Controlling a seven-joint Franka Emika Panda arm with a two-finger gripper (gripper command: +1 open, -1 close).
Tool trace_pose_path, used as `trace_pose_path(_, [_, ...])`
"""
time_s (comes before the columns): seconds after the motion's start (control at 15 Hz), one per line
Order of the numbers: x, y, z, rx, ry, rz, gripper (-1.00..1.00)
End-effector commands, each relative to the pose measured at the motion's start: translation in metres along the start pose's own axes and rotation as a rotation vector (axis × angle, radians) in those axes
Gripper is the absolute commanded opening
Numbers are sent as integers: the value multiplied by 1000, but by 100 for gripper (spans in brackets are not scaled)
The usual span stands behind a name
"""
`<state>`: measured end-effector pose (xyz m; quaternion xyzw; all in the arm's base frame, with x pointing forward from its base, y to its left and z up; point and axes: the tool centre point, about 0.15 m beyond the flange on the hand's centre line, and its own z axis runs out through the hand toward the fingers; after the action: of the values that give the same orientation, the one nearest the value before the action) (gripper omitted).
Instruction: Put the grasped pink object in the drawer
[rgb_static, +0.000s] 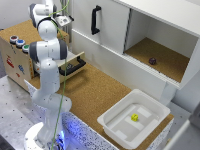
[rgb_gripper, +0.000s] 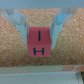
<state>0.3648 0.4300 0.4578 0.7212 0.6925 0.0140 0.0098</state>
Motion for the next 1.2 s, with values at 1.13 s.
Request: trace_pose_path(1.13, [-168,-72,116,-23,17,188,-100])
